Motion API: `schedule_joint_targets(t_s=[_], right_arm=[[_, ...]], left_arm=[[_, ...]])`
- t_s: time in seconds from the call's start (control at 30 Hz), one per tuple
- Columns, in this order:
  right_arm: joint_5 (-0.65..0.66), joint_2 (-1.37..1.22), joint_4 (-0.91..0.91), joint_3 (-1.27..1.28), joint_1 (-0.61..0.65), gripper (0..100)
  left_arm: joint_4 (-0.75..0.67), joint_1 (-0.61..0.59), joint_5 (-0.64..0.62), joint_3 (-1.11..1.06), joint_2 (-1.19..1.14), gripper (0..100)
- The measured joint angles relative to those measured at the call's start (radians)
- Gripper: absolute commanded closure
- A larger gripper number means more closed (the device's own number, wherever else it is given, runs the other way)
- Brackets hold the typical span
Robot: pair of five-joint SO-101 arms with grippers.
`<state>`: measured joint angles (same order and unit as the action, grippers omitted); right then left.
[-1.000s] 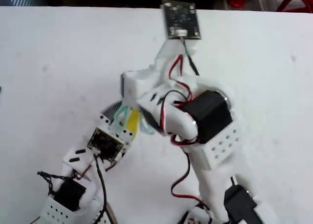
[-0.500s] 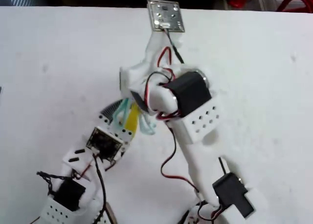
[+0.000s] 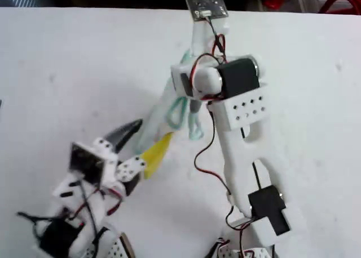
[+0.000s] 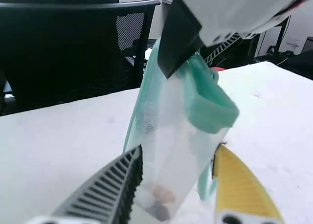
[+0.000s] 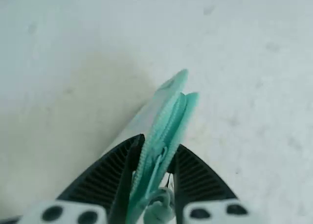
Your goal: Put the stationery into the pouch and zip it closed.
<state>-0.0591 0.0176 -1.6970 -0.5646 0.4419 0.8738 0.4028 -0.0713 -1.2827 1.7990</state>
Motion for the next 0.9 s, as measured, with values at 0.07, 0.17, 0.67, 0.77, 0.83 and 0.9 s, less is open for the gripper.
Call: schedule_joint_targets(t_s=[0.07, 0.17, 0.67, 0.77, 0.83, 0.9], right_arm=[[0.137, 0.000, 0.000, 0.000, -0.003, 98.1], [0.370, 0.023, -0.002, 0.000, 0.003, 98.1], [0.977, 0.336, -0.008, 0.041, 0.064, 98.1], [1.042, 0.348, -0.008, 0.087, 0.068, 98.1], [1.109, 0.381, -0.008, 0.137, 0.087, 98.1], [1.185, 0.436, -0.008, 0.198, 0.110, 98.1]], left_arm=[[0.112, -0.003, -0.005, 0.106, 0.017, 73], [0.213, -0.003, 0.018, 0.230, 0.017, 73], [0.218, -0.184, 0.301, 0.265, 0.018, 75], [0.169, -0.204, 0.307, 0.180, 0.018, 70], [0.147, -0.204, 0.307, 0.126, 0.018, 70], [0.141, -0.203, 0.318, 0.115, 0.018, 70]])
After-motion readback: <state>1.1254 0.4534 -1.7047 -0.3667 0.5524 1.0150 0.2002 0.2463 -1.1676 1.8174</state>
